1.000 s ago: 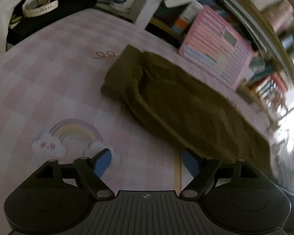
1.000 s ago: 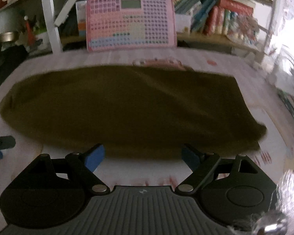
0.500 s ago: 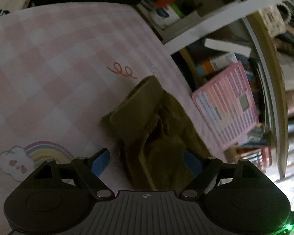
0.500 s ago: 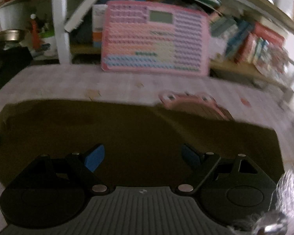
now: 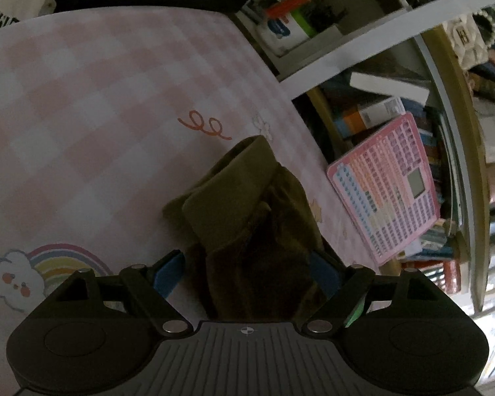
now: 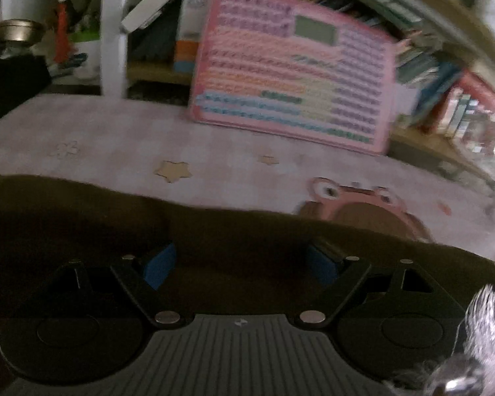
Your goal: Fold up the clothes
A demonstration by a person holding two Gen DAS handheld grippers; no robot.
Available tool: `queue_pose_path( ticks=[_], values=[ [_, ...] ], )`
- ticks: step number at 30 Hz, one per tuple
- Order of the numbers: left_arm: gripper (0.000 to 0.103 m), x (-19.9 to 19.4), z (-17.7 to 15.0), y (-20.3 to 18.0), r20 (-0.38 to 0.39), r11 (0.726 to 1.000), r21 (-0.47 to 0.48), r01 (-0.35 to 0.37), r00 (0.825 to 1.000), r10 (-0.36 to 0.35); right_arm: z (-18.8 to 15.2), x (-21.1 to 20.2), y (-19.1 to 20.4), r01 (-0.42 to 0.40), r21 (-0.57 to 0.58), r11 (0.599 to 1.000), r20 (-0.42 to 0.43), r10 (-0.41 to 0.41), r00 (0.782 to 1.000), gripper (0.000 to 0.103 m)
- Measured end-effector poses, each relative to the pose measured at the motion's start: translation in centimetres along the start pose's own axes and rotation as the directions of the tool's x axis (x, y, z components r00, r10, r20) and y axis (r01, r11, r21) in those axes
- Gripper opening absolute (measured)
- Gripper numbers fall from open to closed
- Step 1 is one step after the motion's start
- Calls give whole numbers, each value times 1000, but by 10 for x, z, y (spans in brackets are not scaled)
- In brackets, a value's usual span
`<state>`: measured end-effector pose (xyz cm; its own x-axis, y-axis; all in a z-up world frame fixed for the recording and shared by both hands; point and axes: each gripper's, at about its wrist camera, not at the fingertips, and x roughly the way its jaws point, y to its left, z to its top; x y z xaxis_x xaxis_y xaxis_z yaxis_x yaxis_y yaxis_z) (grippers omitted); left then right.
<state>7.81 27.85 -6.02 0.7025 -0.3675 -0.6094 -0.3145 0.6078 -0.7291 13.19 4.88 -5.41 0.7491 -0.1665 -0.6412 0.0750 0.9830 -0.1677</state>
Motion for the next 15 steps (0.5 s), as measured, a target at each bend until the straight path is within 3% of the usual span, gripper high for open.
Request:
queue_pose_path(
  ticks=[4,8,15],
  values=[
    [81,0,-1,3,39,999,-41,9,999,-7,-29,-39,-10,-30,29,999,1,30,1000,84],
    [66,-1,-5,7,86,996,-92,7,996,1,-59,-62,-5,-68,-14,998,-59,67,996,84],
    [43,1,-5,7,109,994,-105,-39,993,50,-66,-64,-2,-93,-67,993,-21,91,996,83]
  ],
)
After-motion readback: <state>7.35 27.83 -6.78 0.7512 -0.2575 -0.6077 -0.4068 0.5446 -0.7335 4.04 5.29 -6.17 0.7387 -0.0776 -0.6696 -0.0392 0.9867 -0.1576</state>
